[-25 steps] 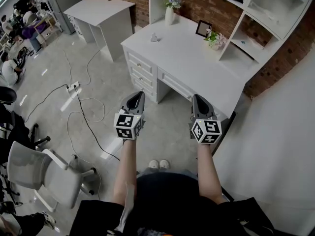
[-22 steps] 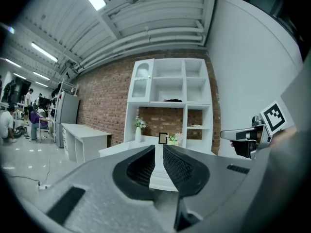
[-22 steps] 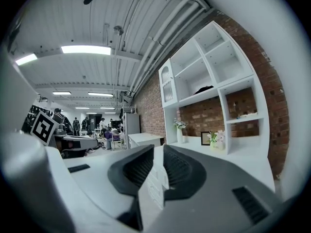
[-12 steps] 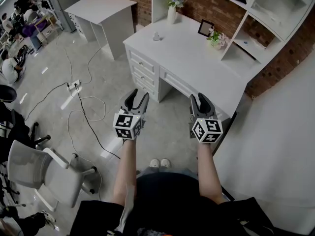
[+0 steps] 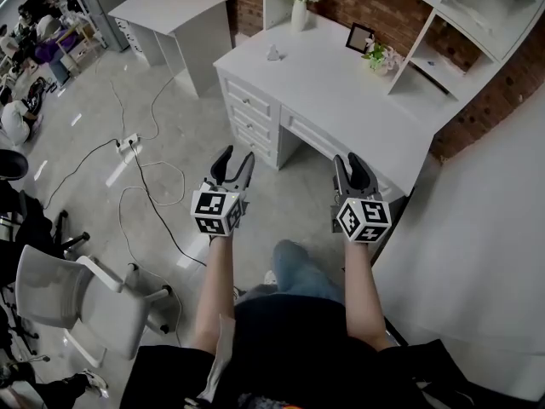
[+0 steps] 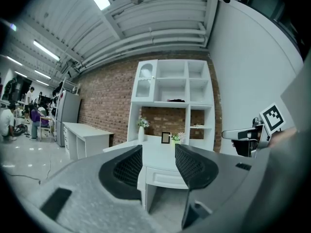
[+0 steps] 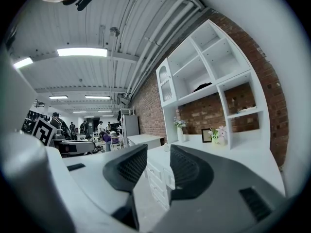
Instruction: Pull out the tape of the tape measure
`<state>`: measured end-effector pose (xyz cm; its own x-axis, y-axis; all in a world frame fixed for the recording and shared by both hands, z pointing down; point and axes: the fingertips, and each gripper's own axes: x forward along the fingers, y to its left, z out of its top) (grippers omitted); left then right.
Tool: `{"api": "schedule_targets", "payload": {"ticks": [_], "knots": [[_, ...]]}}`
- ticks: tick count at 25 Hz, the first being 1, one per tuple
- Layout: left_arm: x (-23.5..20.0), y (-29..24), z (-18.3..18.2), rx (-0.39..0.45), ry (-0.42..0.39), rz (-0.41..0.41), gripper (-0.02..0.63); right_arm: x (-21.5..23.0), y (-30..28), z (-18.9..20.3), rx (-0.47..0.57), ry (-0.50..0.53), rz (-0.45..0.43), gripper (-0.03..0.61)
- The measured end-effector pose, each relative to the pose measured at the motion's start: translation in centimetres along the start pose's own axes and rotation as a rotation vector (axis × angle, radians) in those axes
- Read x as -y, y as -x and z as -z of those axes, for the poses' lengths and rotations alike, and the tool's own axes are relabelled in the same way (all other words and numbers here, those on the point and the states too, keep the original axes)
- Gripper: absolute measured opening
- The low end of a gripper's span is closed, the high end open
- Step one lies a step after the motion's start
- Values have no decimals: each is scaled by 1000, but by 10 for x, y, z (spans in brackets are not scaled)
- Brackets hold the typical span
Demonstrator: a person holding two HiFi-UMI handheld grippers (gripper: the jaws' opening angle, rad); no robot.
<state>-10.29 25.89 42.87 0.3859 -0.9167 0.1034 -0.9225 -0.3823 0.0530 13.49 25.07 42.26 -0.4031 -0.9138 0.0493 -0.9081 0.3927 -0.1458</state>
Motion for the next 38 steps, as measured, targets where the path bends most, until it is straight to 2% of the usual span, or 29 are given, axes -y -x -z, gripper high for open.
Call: {"api": "schedule_targets", "payload": {"ticks": [6, 12, 19, 30, 38], "knots": [[-23, -22, 1, -1, 3, -13, 184, 2, -34, 5, -13, 3, -11, 126], [-57, -75, 3, -14, -1, -22, 186, 20, -99, 8, -17, -9, -18, 127], [-107, -168, 1, -20, 20, -41, 189, 52, -204, 7, -44, -5, -42, 126], [-182, -348, -7, -73, 31, -48, 196, 112, -394, 1, -102, 5, -83, 126], [-209, -426, -7, -124, 33, -27, 199, 134, -472, 1, -137, -15, -98, 126]]}}
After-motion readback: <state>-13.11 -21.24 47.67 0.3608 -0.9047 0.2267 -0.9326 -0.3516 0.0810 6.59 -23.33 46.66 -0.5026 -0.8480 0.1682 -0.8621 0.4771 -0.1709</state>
